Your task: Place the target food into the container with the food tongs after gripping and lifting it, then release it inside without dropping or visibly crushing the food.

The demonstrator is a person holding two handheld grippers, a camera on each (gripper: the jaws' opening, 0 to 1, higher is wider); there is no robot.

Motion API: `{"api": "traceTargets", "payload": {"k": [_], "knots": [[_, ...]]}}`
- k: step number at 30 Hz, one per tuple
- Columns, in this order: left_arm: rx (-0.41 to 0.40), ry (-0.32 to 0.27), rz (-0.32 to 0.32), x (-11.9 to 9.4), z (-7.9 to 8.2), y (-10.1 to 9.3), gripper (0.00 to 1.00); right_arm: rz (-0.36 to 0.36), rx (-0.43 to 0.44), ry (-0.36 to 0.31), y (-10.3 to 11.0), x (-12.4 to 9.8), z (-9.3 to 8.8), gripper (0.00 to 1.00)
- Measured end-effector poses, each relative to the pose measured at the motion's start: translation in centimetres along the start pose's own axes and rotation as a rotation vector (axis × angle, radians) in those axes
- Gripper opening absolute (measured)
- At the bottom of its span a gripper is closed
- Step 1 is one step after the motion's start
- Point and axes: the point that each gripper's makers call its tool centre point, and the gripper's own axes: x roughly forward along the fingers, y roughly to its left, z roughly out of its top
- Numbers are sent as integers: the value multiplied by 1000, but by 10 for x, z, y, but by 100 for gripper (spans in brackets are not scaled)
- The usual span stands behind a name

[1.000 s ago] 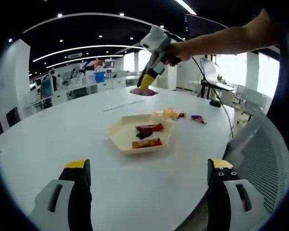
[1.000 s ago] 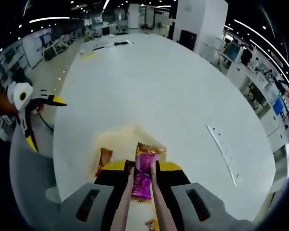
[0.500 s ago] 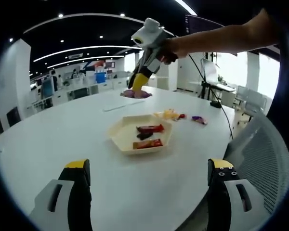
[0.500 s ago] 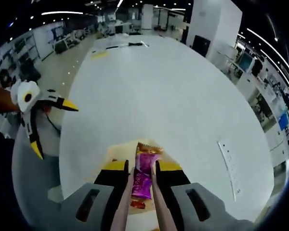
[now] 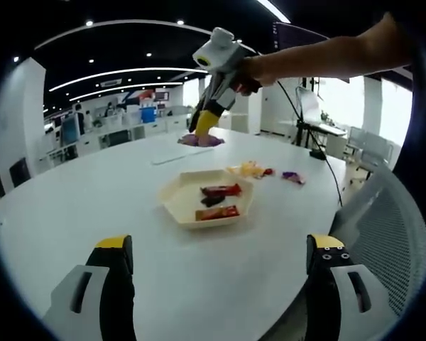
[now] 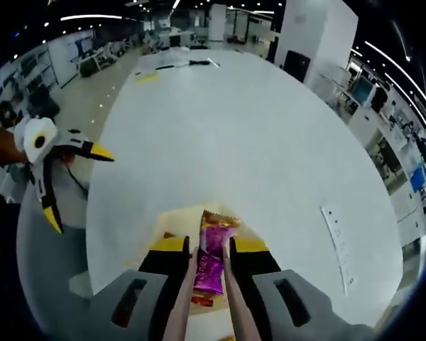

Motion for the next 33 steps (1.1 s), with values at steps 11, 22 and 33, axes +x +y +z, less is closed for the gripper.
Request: {"api": "traceTargets", "payload": {"k": [11, 22, 33], "knots": [[2, -1, 1, 0, 0, 1, 99, 4, -4, 8, 1, 4, -4, 22], [3, 7, -8, 1, -2, -1, 99, 12, -5, 3, 4, 4, -5, 23], [4, 11, -12, 1, -2, -2, 99, 1, 0, 9, -1, -2, -11, 24]]}}
